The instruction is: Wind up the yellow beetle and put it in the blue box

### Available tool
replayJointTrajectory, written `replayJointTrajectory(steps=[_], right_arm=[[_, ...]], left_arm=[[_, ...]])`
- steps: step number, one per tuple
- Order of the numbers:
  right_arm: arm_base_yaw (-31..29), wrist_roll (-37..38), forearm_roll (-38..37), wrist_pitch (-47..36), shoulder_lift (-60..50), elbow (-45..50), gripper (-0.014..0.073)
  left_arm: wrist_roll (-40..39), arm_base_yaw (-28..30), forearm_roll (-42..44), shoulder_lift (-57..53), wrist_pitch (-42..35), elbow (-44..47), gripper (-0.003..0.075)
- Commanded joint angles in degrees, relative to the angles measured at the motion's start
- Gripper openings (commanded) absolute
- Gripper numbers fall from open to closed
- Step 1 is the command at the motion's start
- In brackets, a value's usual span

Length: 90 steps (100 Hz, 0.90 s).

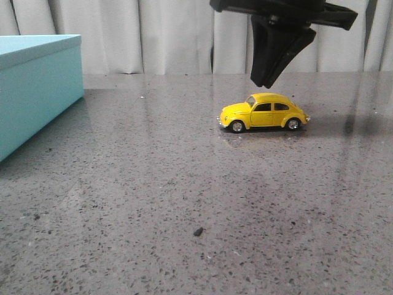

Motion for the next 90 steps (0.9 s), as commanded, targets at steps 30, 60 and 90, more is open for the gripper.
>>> replayJointTrajectory(steps=[30, 60, 90], right_arm=[[-0.09, 1.21, -1.94, -4.27, -0.87, -2.03, -0.0048], [-0.2, 1.32, -3.18, -5.6, -0.87, -2.03, -0.0048], [-0.2, 1.42, -3.37, -5.48, 1.13, -2.03, -0.0048]], left_arm=[[0.0, -0.43, -1.46, 0.9, -3.86, -1.35, 0.0], [0.0, -0.43, -1.46, 0.9, -3.86, -1.35, 0.0], [0.0, -0.43, -1.46, 0.9, -3.86, -1.35, 0.0]])
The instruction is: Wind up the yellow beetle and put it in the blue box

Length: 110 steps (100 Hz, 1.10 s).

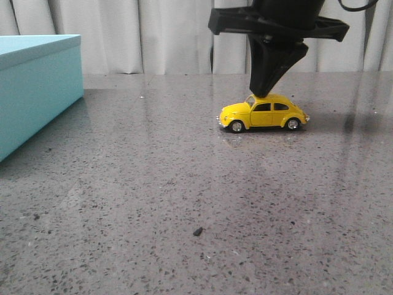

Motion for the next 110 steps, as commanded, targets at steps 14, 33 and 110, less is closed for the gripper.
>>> replayJointTrajectory(steps=[14, 33, 110], right_arm=[[-0.2, 0.45, -0.79, -2.03, -1.75, -1.81, -0.0048], [-0.2, 0.89, -2.43, -1.68, -1.75, -1.81, -0.0048], [-0.2, 0.89, -3.92, -0.52, -1.75, -1.81, -0.0048]], left_arm=[[0.0, -0.43, -1.46, 0.9, -3.86, -1.35, 0.0], [0.0, -0.43, -1.46, 0.9, -3.86, -1.35, 0.0], [0.0, -0.43, -1.46, 0.9, -3.86, -1.35, 0.0]])
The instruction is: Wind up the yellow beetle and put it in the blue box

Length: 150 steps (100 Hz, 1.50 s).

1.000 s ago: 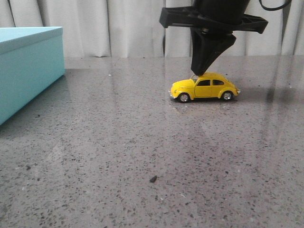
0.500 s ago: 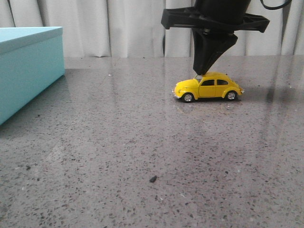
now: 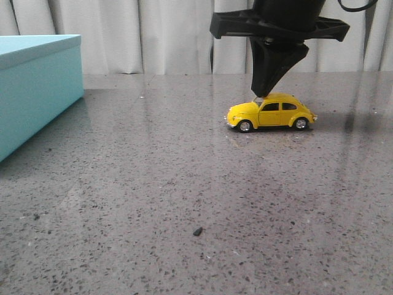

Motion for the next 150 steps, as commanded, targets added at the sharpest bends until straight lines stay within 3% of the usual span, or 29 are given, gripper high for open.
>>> replayJointTrajectory(steps=[1, 24, 74, 92, 130, 150], right_arm=[[-0.2, -0.08, -1.66, -0.42, -2.02, -1.54, -0.0048], [-1.33, -0.08, -2.34, 0.8, -2.02, -1.54, -0.0048], [-12.76, -1.47, -2.58, 6.86, -2.02, -1.44, -0.0048], [-12.77, -1.47, -1.99, 4.84, -3.0, -2.48, -0.0048], [-8.09, -2.78, -0.44, 5.73, -14.89, -18.4, -0.0049], [-8.12, -2.78, -0.66, 7.92, -16.77, -19.24, -0.0049]], left_arm=[[0.0, -0.43, -1.46, 0.9, -3.86, -1.35, 0.0], [0.0, -0.43, -1.46, 0.9, -3.86, -1.35, 0.0], [0.0, -0.43, -1.46, 0.9, -3.86, -1.35, 0.0], [0.0, -0.43, -1.46, 0.9, -3.86, -1.35, 0.0], [0.0, -0.43, -1.46, 0.9, -3.86, -1.35, 0.0], [0.0, -0.43, -1.46, 0.9, -3.86, -1.35, 0.0]])
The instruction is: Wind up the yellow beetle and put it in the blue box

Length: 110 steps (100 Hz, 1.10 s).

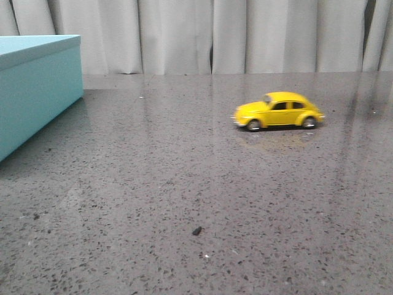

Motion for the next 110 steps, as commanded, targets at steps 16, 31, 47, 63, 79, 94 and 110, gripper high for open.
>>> replayJointTrajectory(steps=[16, 31, 47, 63, 79, 94, 110], right_arm=[[-0.06, -0.75, -0.48, -1.28, -2.78, -1.62, -0.0049], [0.04, -1.23, -0.48, -0.93, -4.25, -1.62, -0.0049], [-0.01, -1.61, -0.48, -1.33, -9.1, 0.68, -0.0049], [-0.01, -2.41, -0.62, -5.33, -17.48, 9.46, -0.0049], [-0.01, -3.6, -1.82, -12.26, -28.79, 22.58, -0.0049], [-0.01, -6.3, -1.93, -19.89, -39.46, 34.66, -0.0049], [-0.01, -6.71, -1.93, -22.22, -47.25, 43.45, -0.0049]], left_arm=[[-0.02, -0.43, -1.46, 0.9, -3.86, -1.35, 0.0], [-0.02, -0.43, -1.46, 0.9, -3.86, -1.35, 0.0], [-0.02, -0.5, -1.46, 0.9, -3.86, -1.35, 0.0], [1.54, -2.72, -1.57, 2.72, -4.26, -1.35, -0.0001], [8.03, -6.17, -1.89, 7.56, -4.26, -2.34, -0.0001], [17.05, -9.84, -1.89, 14.87, -4.26, -6.31, 0.0], [19.9, -14.22, 0.99, 24.69, -2.55, -14.46, 0.0003]])
